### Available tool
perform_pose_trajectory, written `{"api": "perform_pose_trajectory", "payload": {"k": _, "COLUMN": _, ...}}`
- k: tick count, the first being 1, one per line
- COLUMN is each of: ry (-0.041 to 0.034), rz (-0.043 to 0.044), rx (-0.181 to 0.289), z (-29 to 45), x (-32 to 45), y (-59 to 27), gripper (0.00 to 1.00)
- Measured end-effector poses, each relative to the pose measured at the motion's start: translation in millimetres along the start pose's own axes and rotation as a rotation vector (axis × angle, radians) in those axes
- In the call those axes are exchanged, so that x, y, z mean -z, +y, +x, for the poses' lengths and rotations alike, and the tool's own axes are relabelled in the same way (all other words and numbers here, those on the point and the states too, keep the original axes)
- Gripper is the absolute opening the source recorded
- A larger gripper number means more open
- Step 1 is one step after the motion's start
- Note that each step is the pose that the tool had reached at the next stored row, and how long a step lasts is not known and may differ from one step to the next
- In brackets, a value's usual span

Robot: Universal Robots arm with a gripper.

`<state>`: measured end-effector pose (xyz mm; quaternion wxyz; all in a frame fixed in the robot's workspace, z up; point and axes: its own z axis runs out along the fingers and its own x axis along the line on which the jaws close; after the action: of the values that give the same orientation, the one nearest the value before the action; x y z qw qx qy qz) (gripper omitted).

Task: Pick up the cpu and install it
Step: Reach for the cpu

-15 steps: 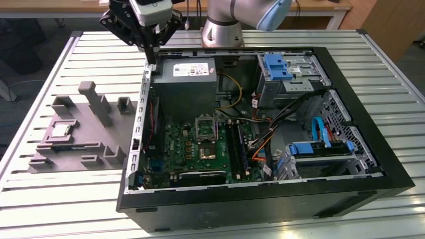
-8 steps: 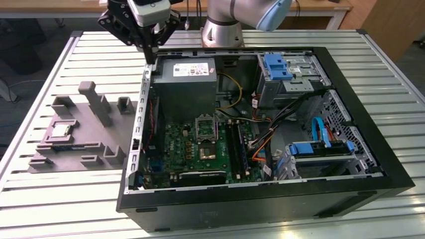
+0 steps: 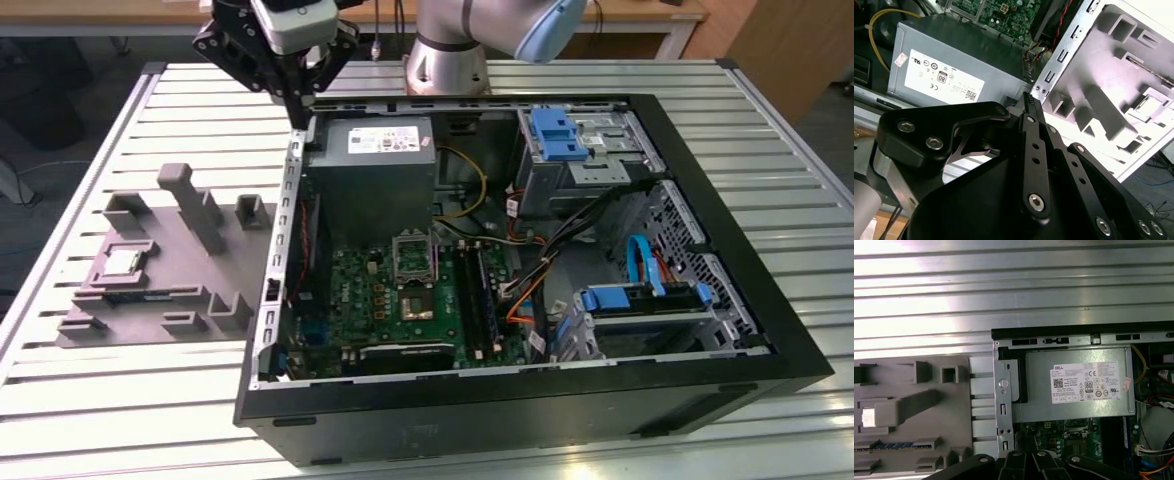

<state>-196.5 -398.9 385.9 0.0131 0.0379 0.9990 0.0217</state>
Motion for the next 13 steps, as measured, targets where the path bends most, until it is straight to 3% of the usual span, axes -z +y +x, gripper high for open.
{"api": "perform_pose_trajectory", "payload": {"k": 13, "ry": 0.0, "rz": 0.0, "rx": 0.0, "z": 4.7, "x": -0.5, "y": -0.4, "gripper": 0.11}}
